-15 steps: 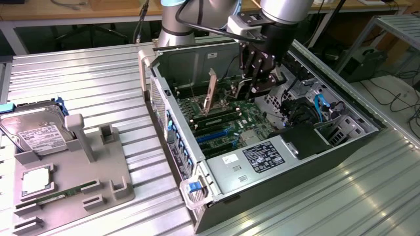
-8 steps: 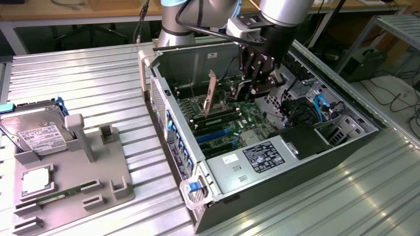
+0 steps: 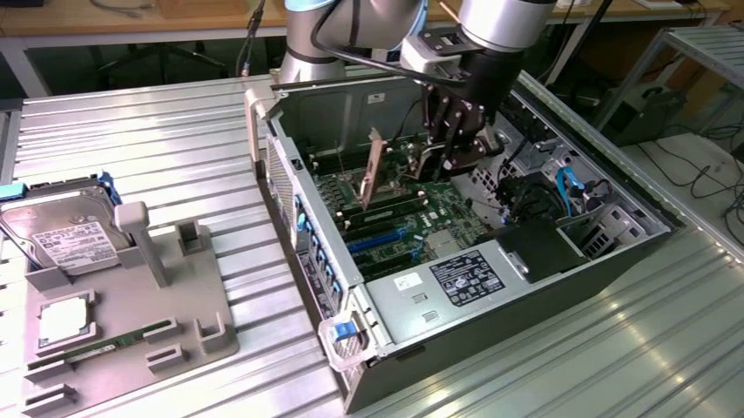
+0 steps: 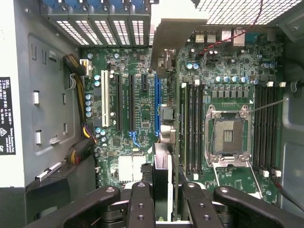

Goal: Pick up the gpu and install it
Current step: 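Insert the gpu into the slot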

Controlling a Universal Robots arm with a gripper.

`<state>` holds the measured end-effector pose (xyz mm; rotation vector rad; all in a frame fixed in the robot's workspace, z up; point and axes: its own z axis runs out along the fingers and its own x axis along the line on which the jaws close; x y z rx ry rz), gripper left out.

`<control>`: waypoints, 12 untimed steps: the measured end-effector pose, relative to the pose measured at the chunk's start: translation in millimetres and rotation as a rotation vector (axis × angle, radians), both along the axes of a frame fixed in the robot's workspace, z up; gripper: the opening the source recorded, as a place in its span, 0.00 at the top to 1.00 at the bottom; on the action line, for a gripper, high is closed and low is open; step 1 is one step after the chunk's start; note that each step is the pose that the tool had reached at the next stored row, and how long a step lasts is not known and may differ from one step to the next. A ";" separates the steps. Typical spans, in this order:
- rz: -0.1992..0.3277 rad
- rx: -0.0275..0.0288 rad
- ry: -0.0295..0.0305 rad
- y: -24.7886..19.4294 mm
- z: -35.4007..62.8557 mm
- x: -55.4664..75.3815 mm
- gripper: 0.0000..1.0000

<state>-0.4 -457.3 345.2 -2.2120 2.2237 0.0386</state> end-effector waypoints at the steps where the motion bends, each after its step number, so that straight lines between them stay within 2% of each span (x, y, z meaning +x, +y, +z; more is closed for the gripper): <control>1: 0.000 0.0000 0.0000 0.0 -0.5 0.0 0.72; 12: 0.000 0.0001 0.0000 0.0 -6.0 0.0 0.72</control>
